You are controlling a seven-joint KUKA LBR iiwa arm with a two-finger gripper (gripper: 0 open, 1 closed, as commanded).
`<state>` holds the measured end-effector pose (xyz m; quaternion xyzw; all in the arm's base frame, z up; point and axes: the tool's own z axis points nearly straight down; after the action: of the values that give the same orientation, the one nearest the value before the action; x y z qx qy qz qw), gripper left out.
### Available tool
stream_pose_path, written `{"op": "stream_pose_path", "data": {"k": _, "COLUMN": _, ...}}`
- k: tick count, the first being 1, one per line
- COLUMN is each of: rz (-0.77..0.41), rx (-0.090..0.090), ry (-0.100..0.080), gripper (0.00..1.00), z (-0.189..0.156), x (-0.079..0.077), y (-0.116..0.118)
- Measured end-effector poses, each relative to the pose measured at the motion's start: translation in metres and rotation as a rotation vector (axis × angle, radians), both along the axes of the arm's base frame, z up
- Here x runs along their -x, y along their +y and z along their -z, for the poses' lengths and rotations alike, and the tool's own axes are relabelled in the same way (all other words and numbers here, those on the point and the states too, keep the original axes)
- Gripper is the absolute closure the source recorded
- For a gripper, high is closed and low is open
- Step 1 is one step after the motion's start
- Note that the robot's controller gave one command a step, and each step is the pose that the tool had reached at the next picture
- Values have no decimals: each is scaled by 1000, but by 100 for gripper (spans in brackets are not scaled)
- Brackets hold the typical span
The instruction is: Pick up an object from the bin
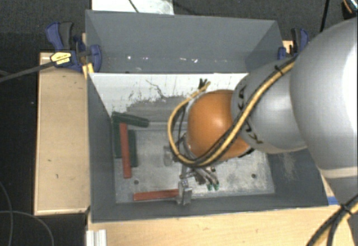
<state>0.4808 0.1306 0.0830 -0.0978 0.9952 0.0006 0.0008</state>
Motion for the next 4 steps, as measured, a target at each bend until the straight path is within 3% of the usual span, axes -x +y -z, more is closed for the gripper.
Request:
{"op": "stream_pose_path", "data": {"k": 1, "rz": 91, "rx": 2, "ry": -3, "gripper": 0, "z": 13, "x": -24, "y": -47}}
{"op": "stream_pose_path", "data": {"k": 2, "rz": 93, "rx": -1, "ry": -2, "gripper": 100, "z": 13, "x": -23, "y": -45}}
{"op": "stream_pose_path", "data": {"k": 3, "rz": 30, "rx": 0, "ry": -5, "gripper": 100, "z": 13, "x": -30, "y": -73}}
{"op": "stream_pose_path", "data": {"k": 4, "rz": 32, "rx": -1, "ry": -5, "gripper": 0, "z": 13, "x": -29, "y": -71}}
